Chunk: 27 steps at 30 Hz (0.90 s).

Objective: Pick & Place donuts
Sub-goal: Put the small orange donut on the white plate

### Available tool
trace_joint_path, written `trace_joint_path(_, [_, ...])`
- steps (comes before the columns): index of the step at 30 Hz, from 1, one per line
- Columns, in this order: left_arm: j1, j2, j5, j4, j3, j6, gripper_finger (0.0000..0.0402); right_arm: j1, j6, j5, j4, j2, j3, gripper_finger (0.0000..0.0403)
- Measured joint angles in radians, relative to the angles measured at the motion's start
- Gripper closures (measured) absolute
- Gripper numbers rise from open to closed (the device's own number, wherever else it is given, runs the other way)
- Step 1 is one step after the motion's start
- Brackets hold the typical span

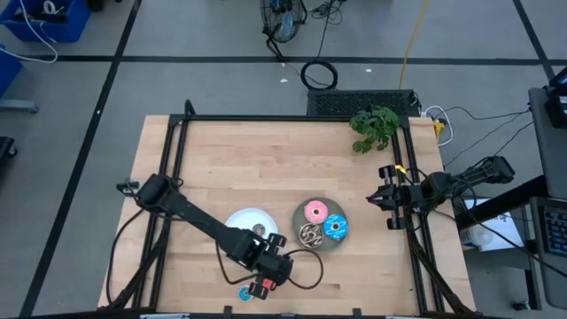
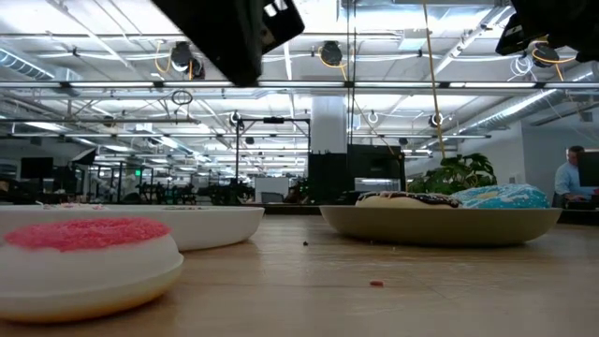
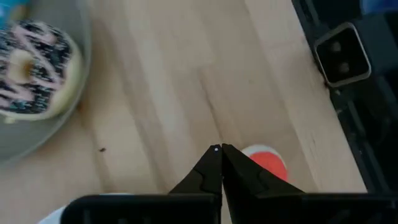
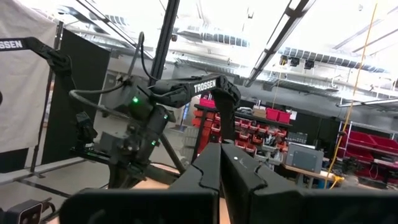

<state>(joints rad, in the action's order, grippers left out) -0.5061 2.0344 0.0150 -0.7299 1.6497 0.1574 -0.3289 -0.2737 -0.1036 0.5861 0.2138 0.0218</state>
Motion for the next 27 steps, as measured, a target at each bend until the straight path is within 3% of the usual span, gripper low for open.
trace_joint_path(8, [-0.035,0.002,-0.014,-0.013,-0.013,-0.093,0.0376,0.000,0.000,0.000,-0.005,0.000,0.000,0.0403])
trace_joint_path(14, [-0.048,0.002,0.035,-0.009,-0.045,-0.066,0.0291,0.000,0.000,0.000,-0.004,0.000,0.000,0.0403])
trace_joint_path(20, [-0.049,0.002,0.034,0.103,-0.077,-0.079,0.0197,0.000,0.000,0.000,-0.003,0.000,0.000,0.0403])
trace_joint_path(27, [-0.048,0.003,0.027,0.136,-0.146,-0.069,0.0164,0.000,0.000,0.000,-0.003,0.000,0.000,0.0403])
